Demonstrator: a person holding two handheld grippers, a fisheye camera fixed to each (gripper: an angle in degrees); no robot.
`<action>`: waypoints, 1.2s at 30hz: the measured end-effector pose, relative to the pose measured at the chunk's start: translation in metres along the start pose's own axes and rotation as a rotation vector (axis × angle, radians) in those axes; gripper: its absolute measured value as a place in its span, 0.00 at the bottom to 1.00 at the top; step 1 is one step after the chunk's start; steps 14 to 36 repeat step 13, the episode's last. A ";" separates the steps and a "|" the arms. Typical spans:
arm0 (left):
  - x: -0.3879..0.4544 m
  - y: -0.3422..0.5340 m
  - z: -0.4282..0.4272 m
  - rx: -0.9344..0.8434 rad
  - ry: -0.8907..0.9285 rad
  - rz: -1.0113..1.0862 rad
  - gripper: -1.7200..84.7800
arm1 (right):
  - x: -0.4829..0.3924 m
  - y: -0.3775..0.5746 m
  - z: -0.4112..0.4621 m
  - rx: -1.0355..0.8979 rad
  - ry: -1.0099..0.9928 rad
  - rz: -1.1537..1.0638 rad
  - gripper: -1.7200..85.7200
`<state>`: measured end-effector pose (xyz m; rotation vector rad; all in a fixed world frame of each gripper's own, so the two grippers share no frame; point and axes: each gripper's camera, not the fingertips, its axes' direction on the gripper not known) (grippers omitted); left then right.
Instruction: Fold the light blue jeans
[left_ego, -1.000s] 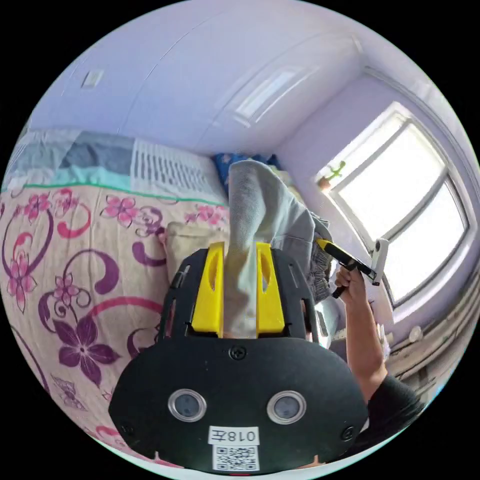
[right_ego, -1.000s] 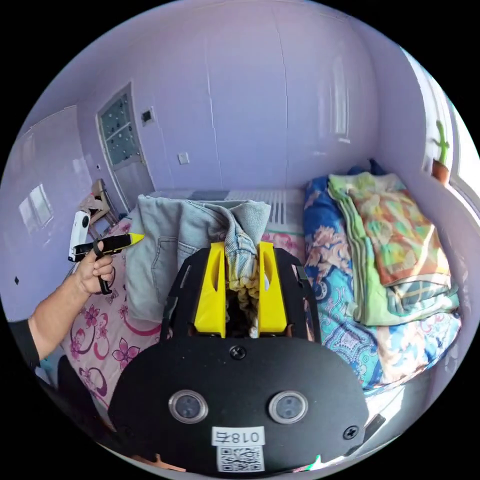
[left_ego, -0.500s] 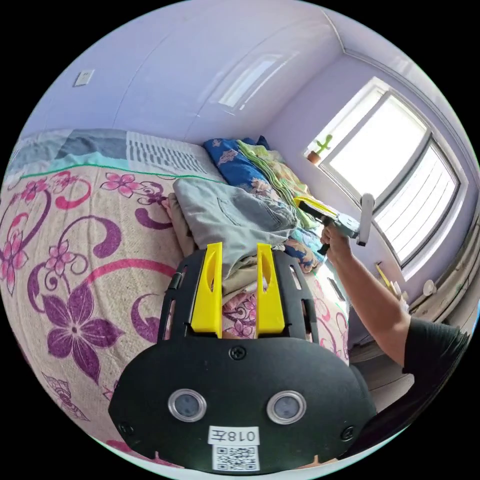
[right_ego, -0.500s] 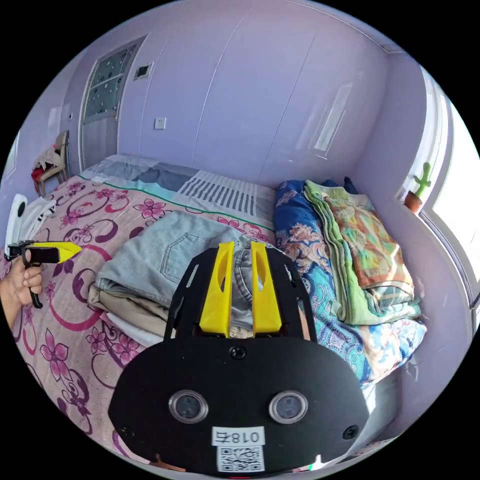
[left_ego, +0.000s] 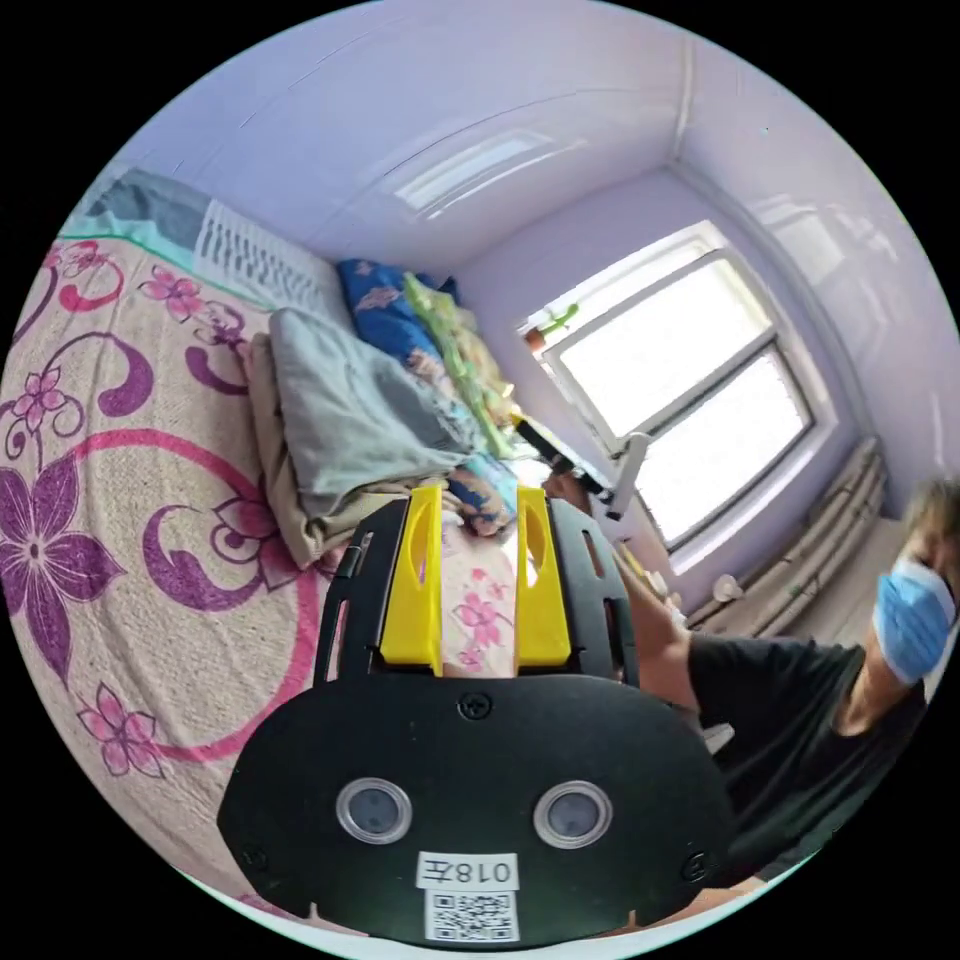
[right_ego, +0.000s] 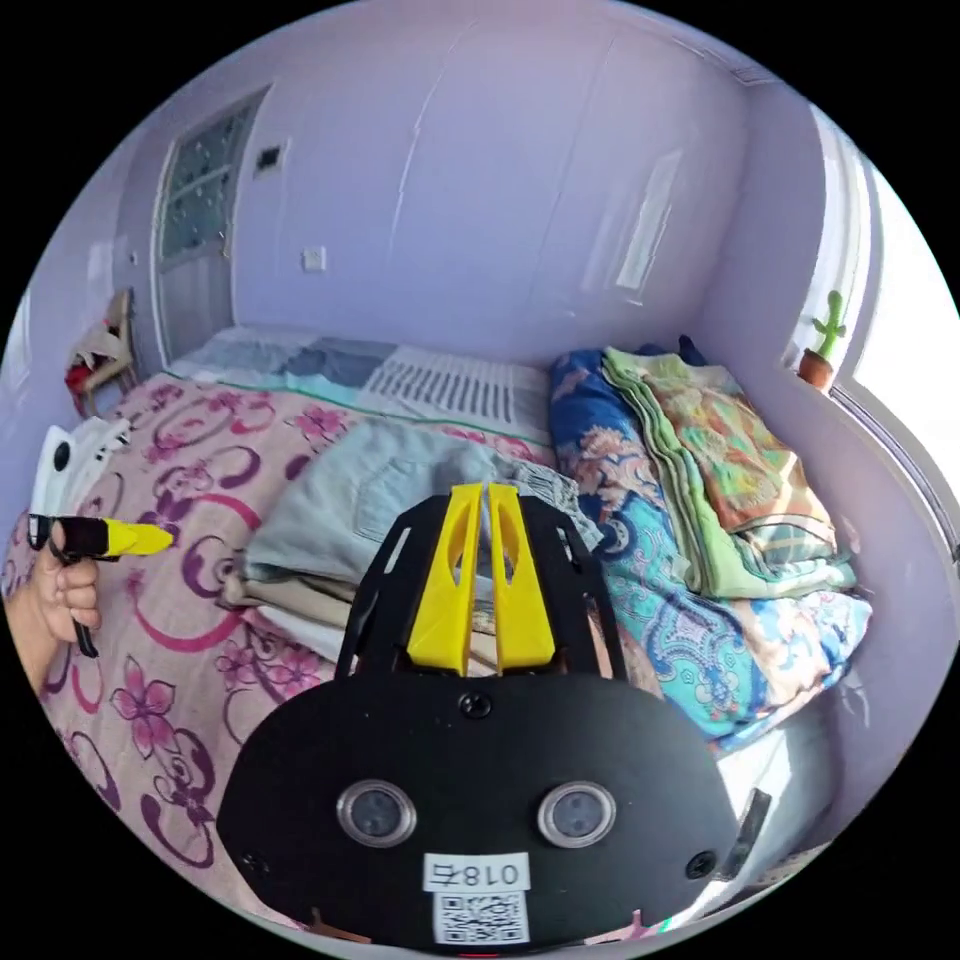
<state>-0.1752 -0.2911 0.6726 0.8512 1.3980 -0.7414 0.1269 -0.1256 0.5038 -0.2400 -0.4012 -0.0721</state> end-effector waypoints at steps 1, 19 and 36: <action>0.017 0.032 -0.035 0.056 0.114 0.070 0.14 | -0.011 0.015 -0.022 0.054 -0.130 0.018 0.05; 0.068 0.422 -0.368 0.720 0.202 0.193 0.01 | -0.246 0.123 -0.057 0.054 -0.902 0.072 0.02; 0.068 0.422 -0.368 0.720 0.202 0.193 0.01 | -0.246 0.123 -0.057 0.054 -0.902 0.072 0.02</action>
